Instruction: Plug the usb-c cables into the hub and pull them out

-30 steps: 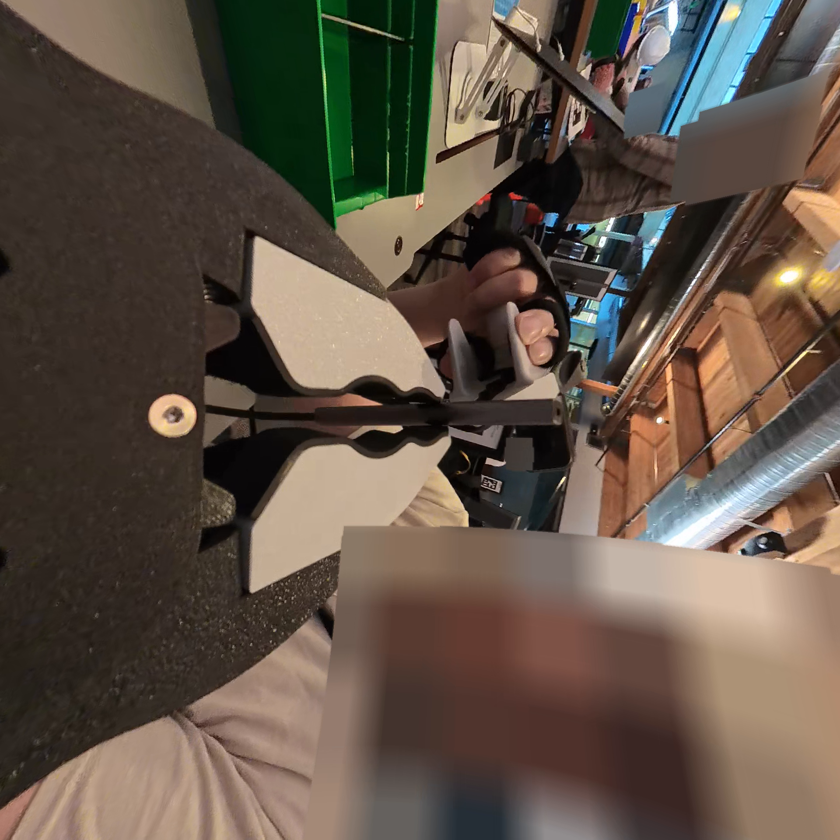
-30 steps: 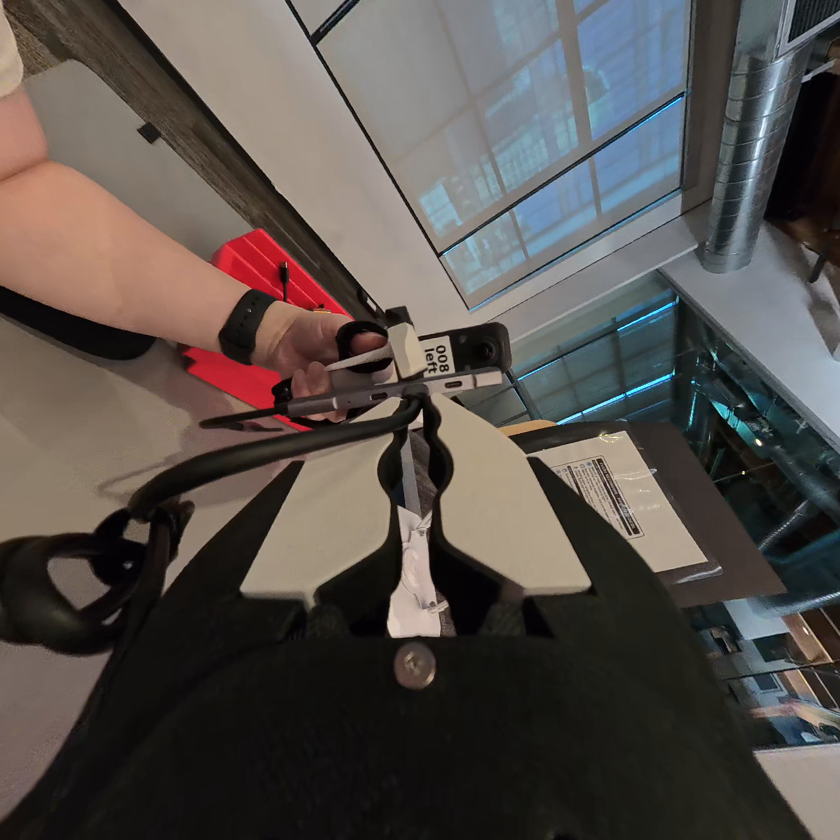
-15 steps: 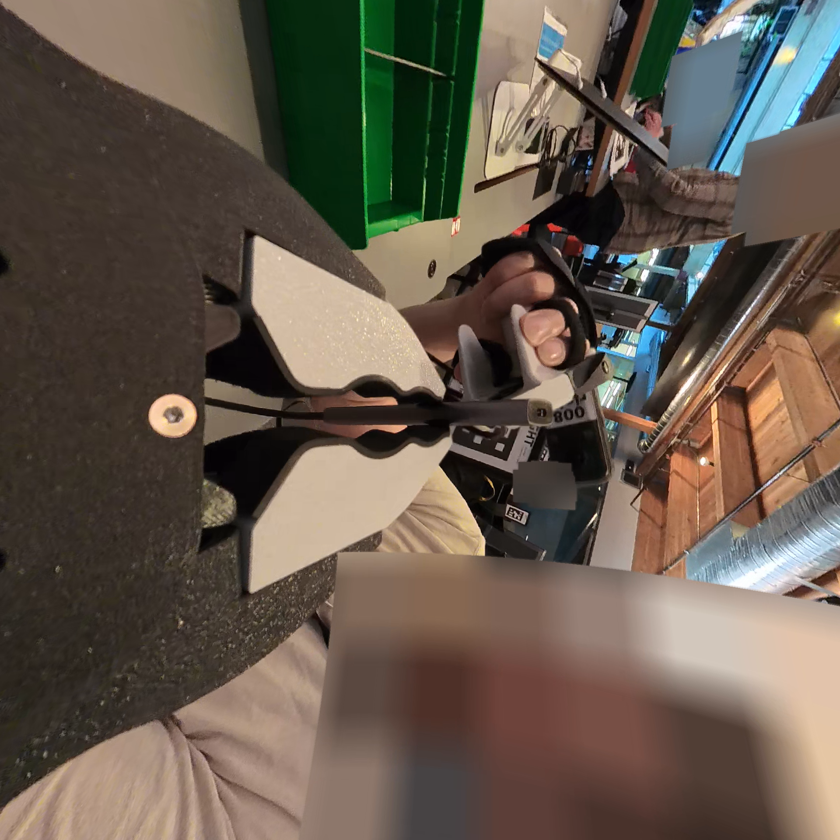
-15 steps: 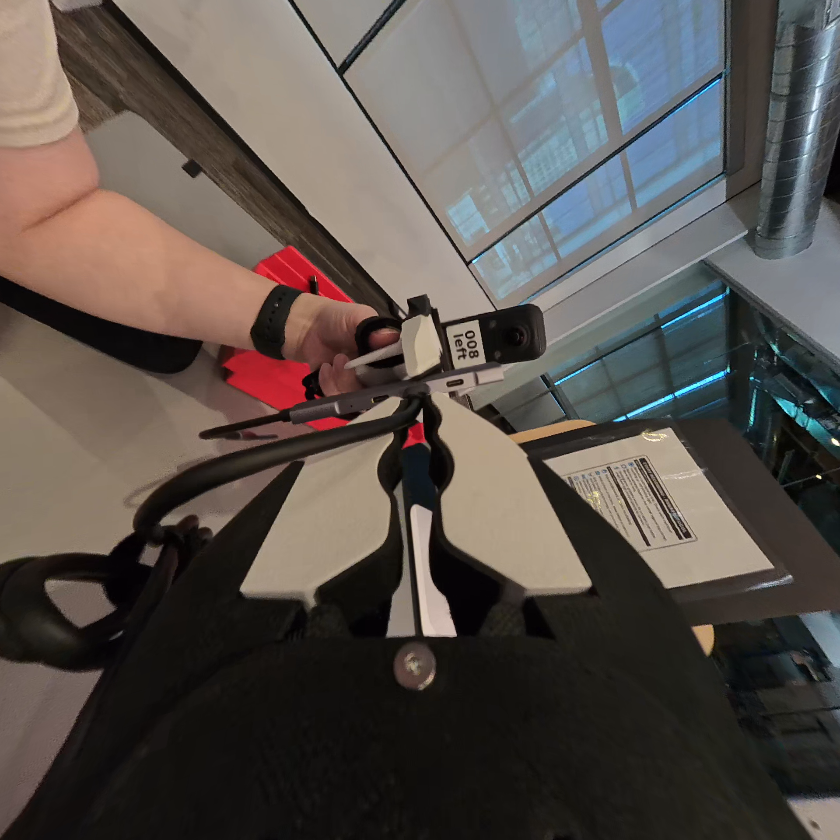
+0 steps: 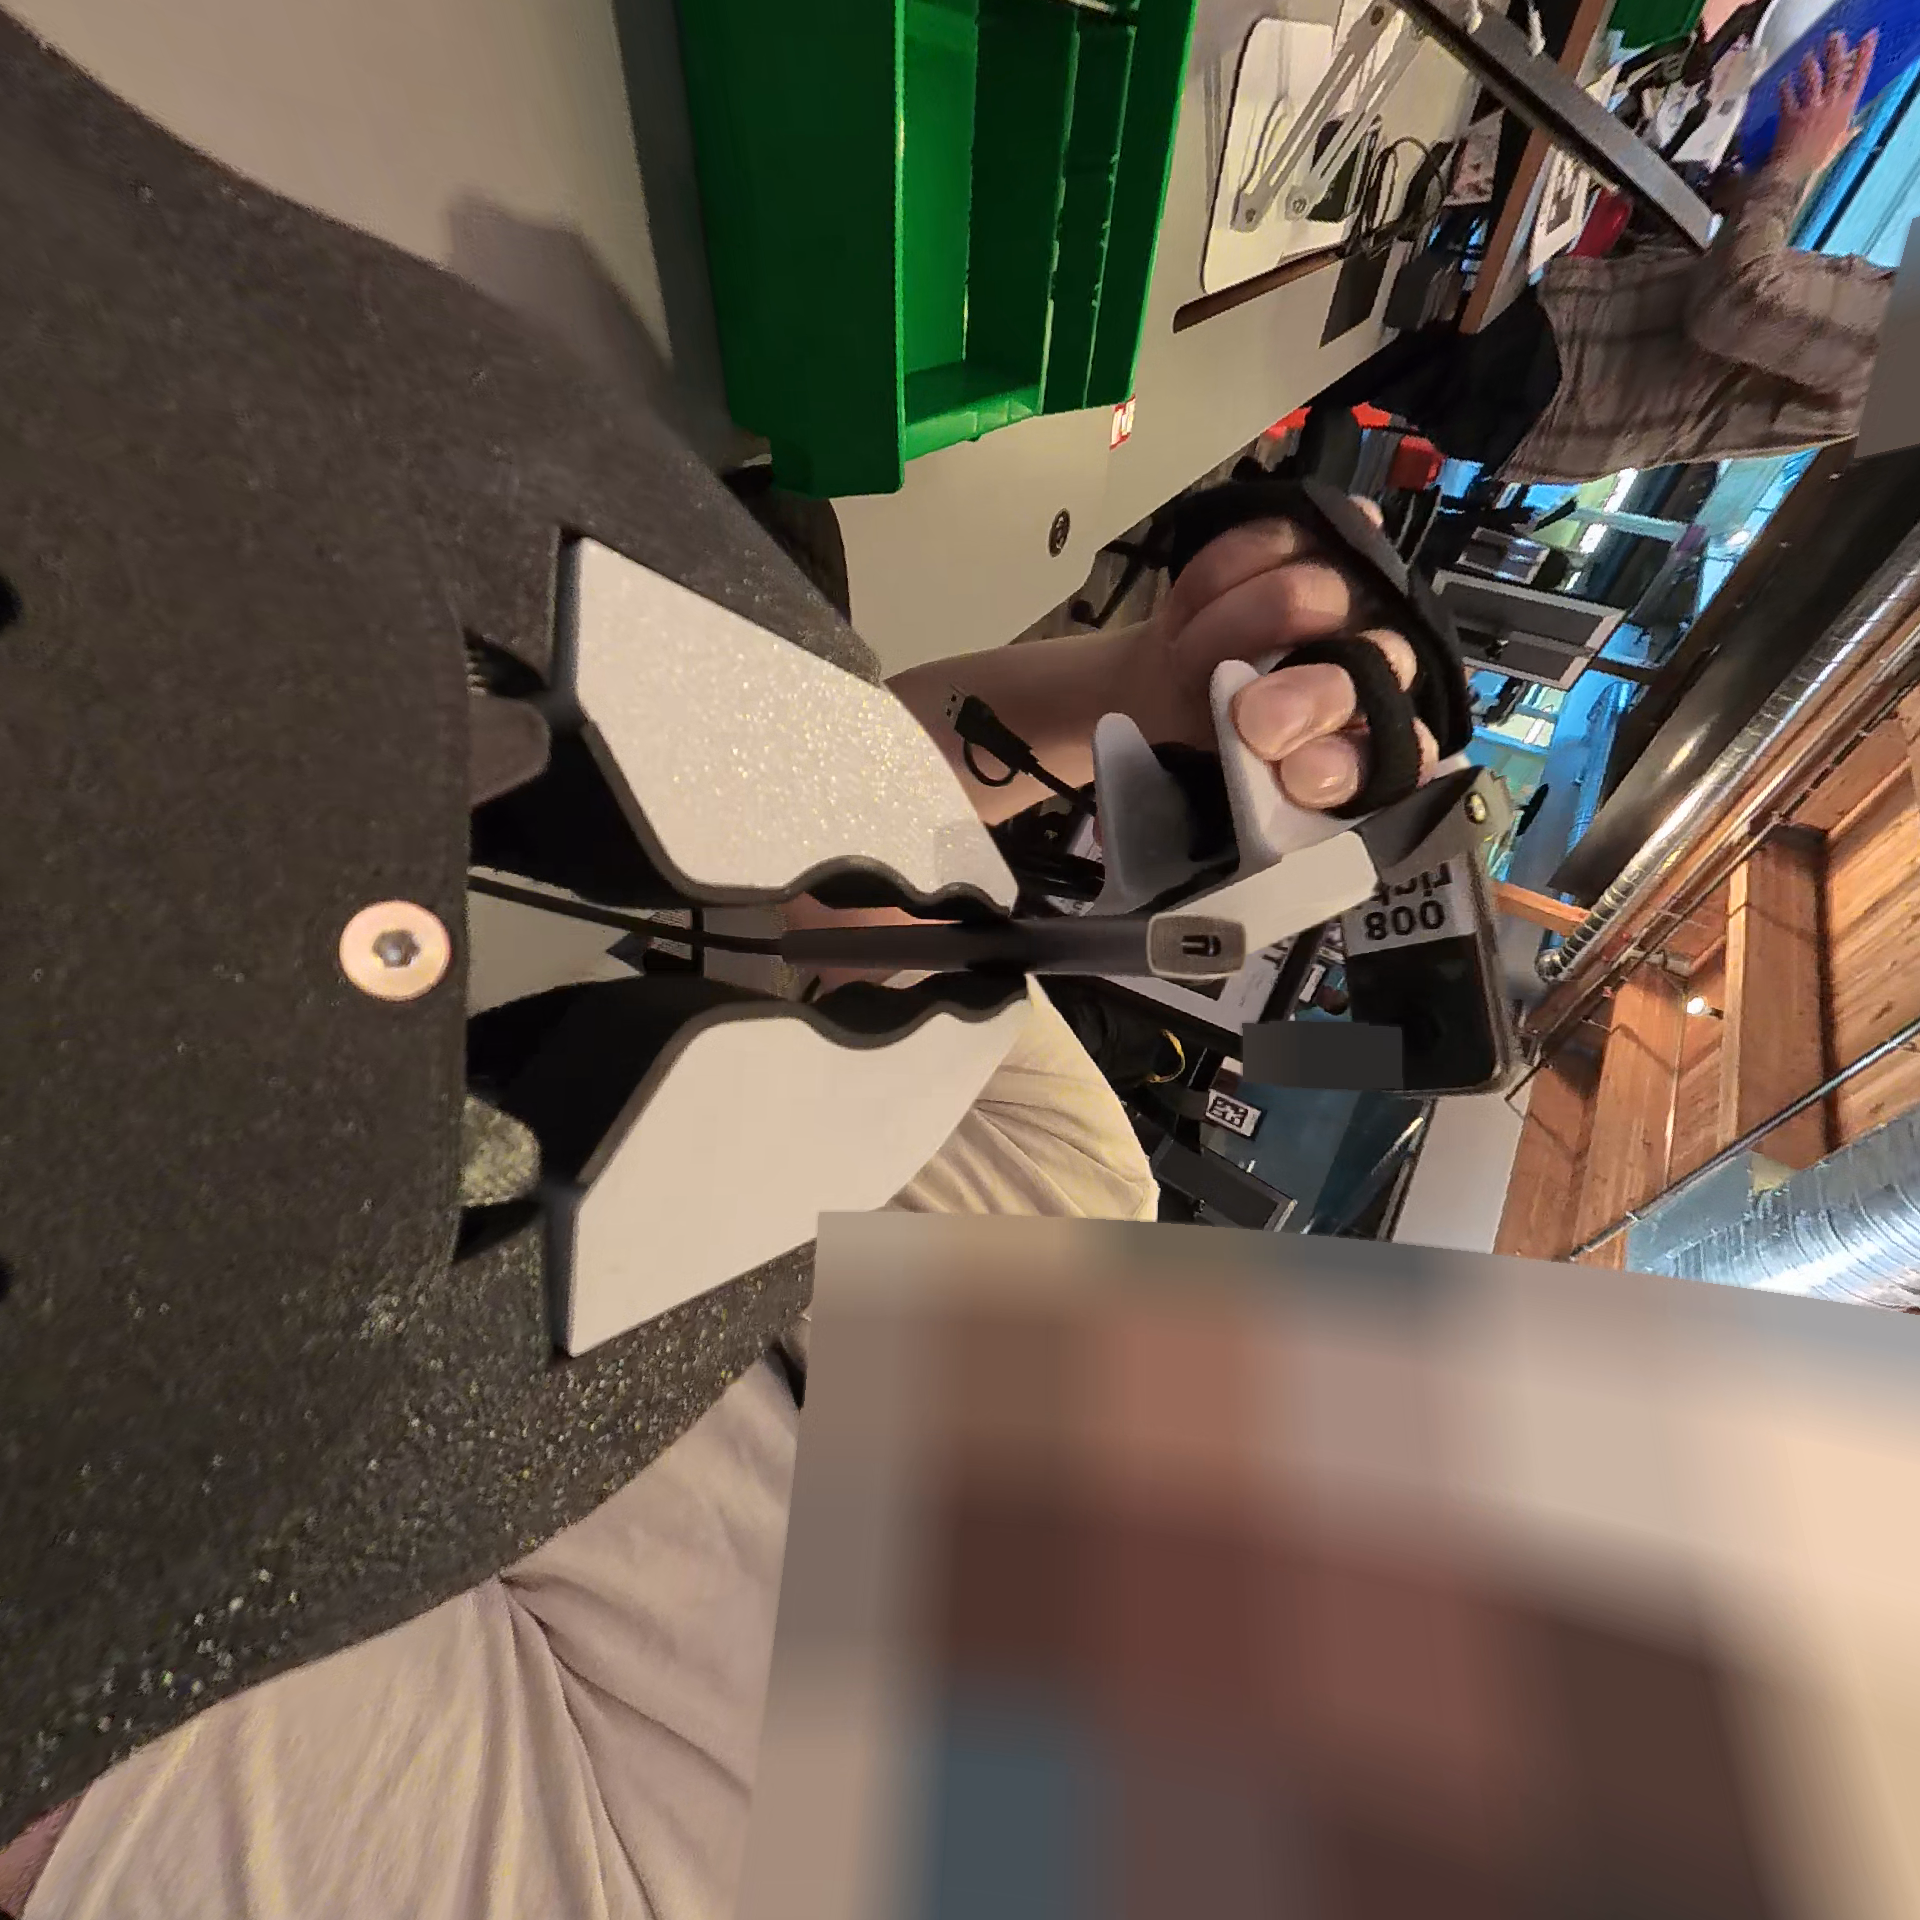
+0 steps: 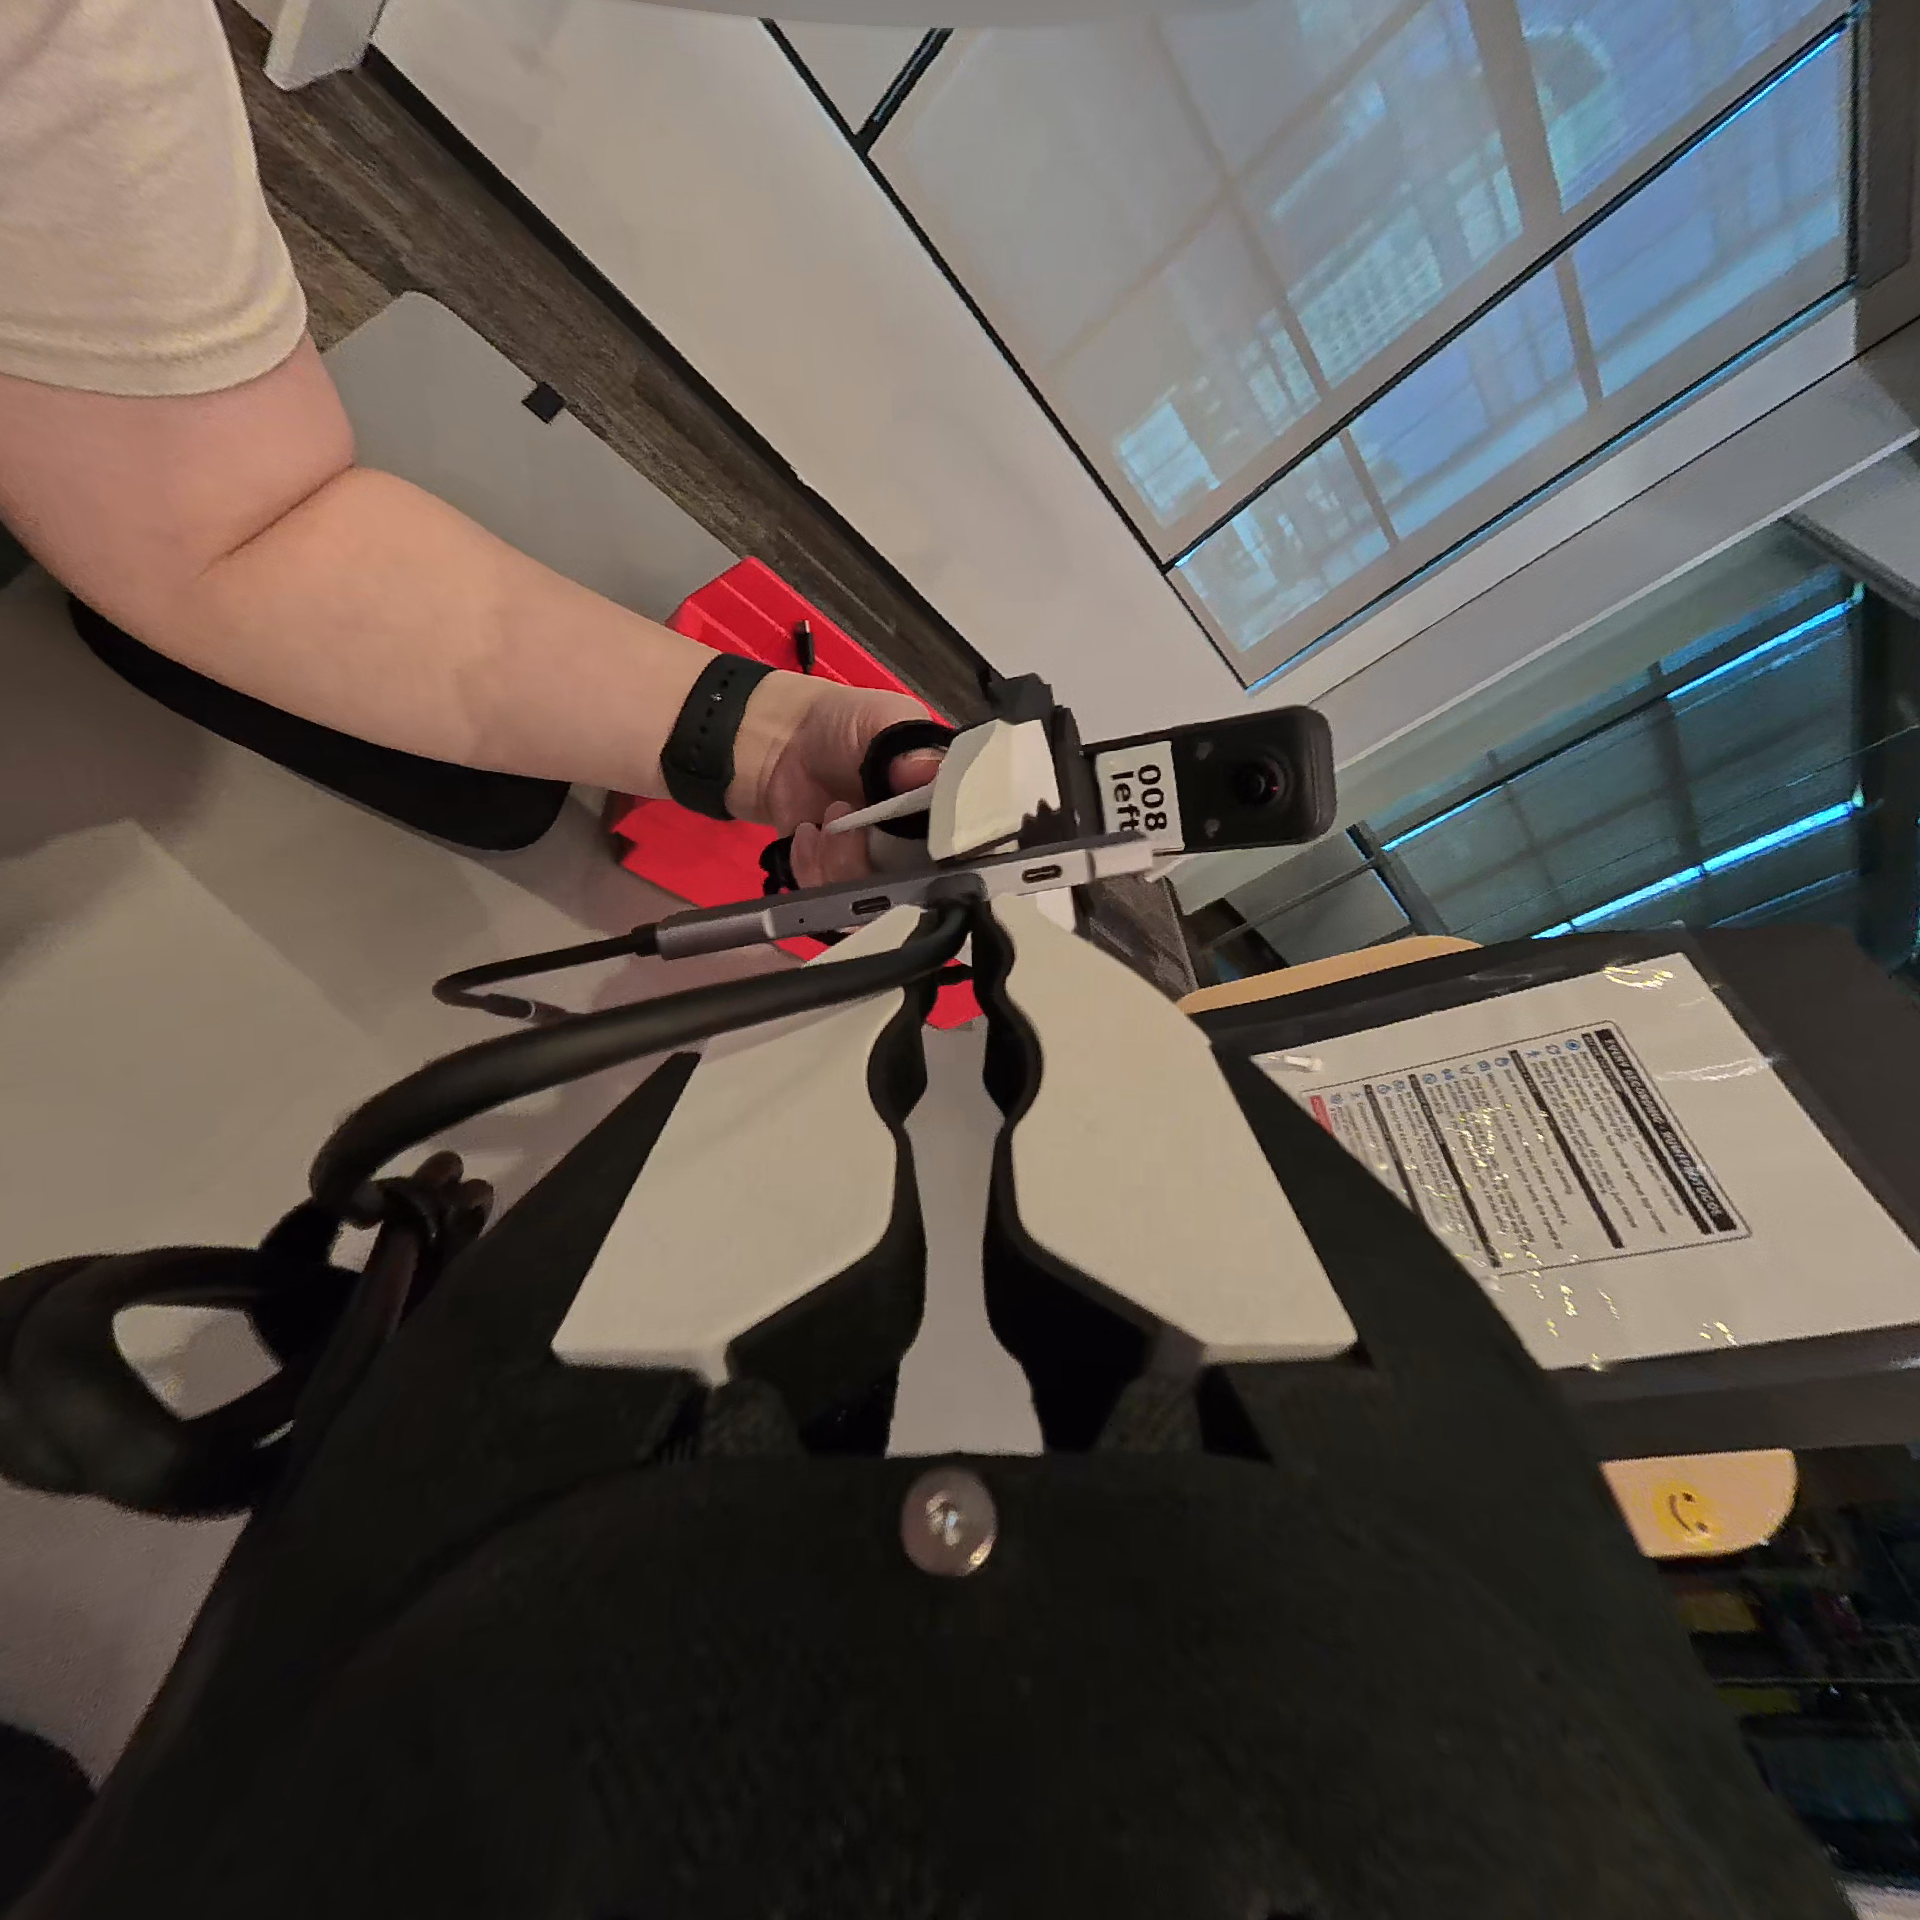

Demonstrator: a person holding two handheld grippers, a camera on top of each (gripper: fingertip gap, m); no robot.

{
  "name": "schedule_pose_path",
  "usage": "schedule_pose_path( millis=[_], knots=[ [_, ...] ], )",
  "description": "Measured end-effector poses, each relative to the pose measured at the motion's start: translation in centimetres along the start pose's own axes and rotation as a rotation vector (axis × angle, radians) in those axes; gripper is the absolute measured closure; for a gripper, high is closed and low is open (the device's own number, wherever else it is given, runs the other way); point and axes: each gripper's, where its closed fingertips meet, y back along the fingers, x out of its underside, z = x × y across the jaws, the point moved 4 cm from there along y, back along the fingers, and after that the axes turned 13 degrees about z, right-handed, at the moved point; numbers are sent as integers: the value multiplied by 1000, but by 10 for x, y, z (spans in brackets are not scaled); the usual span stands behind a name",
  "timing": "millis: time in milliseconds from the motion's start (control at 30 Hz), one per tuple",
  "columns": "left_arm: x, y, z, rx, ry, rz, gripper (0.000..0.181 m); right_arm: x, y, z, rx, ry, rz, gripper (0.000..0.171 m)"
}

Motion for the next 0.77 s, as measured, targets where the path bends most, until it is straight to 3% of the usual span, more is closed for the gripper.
schedule_pose_path(
  millis=[33, 600, 767],
  knots=[
    [2, -2, 0, 3, 6, 21, 172, 0, -1, 2, -26, -7, -8, 164],
    [-1, -12, -8, -13, 30, 73, 172, -1, 3, 3, -105, -68, -161, 163],
    [-10, -8, -13, -55, 57, 35, 172, 0, 4, -7, 21, -30, -198, 156]
  ],
)
